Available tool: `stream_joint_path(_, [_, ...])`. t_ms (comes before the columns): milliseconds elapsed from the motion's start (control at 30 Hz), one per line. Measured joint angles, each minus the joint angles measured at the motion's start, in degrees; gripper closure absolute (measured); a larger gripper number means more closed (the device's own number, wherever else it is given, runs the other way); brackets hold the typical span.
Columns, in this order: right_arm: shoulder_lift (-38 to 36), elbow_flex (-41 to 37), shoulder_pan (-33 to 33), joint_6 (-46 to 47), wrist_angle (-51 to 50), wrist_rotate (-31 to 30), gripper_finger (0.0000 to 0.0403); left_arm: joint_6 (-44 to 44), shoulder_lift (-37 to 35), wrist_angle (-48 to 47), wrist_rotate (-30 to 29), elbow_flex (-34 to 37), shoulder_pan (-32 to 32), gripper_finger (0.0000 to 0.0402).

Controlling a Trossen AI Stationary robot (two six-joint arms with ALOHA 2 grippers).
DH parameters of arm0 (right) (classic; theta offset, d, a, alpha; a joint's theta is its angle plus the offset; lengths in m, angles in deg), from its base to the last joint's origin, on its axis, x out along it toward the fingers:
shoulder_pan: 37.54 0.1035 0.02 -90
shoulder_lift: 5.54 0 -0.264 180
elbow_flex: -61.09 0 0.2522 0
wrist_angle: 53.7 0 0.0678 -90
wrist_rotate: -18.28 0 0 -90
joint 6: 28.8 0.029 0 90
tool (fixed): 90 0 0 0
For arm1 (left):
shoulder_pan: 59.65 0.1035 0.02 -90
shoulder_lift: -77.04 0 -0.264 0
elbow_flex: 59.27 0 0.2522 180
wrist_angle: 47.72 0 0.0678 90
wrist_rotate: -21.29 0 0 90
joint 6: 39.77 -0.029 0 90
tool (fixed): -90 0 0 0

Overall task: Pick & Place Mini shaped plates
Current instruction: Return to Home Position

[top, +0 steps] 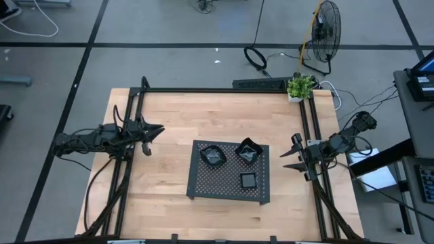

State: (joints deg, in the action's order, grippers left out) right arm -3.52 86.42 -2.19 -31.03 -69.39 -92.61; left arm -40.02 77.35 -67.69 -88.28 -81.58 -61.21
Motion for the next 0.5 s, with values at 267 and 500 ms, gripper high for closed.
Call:
stream_joint_path(267, [0.00,0.01,0.01,0.01,0.00,0.00,0.0238,0.39,0.02,0.01,0.00,0.00,0.00,0.0339])
stream_joint_path(500, [0.00,-0.02,0.01,0.00,0.00,0.00,0.0238,0.51,0.02,0.01,0.00,0.00,0.00,0.0339])
